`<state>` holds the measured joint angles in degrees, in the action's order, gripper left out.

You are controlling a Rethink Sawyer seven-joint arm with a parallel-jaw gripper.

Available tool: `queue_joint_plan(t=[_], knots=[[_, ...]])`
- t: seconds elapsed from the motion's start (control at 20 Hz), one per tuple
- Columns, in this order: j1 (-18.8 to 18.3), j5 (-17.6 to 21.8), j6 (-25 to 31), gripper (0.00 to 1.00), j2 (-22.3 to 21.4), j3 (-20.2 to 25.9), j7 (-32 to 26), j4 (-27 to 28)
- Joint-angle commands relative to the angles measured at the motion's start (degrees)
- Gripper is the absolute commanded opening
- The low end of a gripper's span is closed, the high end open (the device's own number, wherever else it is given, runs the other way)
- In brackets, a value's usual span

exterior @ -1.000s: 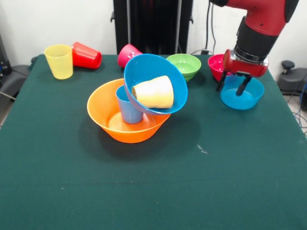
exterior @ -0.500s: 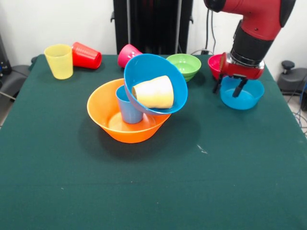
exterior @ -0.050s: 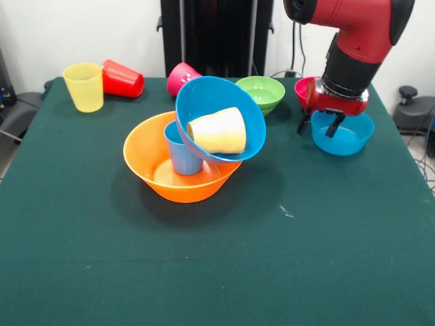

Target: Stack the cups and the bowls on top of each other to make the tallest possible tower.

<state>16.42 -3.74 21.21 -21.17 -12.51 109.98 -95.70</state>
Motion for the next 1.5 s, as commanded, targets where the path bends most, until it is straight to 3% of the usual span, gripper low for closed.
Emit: queue_joint_plan(t=[0.05, 0.85, 0.9, 1.5], knots=[[-0.8, 0.2, -1.7, 1.0, 2.6, 5.5, 6.0, 3.9], [0.1, -0.3, -0.6, 1.0, 1.9, 4.7, 7.0, 3.2], [0.2, -0.4, -0.8, 0.0, 1.9, 4.6, 7.3, 3.1], [0.5, -0.3, -0.8, 0.0, 1.8, 4.1, 7.6, 3.1]])
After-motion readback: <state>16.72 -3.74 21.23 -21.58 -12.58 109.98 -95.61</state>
